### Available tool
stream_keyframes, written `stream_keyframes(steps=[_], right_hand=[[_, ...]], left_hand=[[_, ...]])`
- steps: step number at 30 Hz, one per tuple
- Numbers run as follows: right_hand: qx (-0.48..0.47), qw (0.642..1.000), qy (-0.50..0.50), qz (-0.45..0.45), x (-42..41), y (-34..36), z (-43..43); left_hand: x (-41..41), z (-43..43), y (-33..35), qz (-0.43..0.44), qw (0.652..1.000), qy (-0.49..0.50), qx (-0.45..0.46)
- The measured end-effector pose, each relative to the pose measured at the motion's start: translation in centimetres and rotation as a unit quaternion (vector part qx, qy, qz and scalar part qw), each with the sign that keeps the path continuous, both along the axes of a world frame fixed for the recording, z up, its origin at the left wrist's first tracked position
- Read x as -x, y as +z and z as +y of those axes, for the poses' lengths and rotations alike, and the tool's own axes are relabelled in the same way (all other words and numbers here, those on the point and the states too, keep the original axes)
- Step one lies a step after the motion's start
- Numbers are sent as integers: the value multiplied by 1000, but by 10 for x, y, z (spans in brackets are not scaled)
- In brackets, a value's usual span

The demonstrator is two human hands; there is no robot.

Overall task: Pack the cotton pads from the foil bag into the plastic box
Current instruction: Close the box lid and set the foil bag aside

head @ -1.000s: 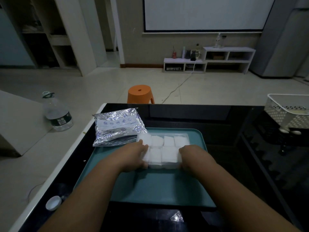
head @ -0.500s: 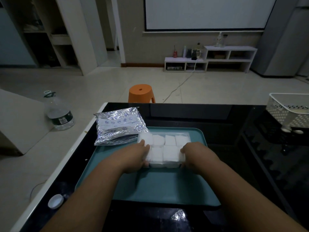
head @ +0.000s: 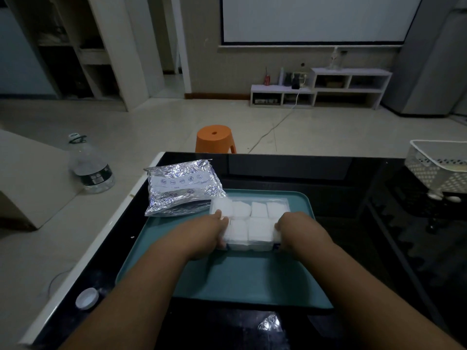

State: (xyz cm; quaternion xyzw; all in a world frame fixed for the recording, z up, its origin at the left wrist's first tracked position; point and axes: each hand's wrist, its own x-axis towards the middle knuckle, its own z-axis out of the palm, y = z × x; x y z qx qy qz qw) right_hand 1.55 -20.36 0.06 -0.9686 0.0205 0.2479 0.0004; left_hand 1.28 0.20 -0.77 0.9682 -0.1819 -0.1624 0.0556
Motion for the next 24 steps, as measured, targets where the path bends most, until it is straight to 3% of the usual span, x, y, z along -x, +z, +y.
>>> stream_keyframes(steps=[14,19,24], right_hand=[[-26,999,-20,-36,4,0,0],[-25,999,-16,-29,6,2,1],[-34,998,-9,-55,7,-2,0]], left_hand=[[5,1,-8,-41,998,-4,-37],[17,-26,-29,-135,988,61,-50],[15,-33,-31,-129,985,105,-34]])
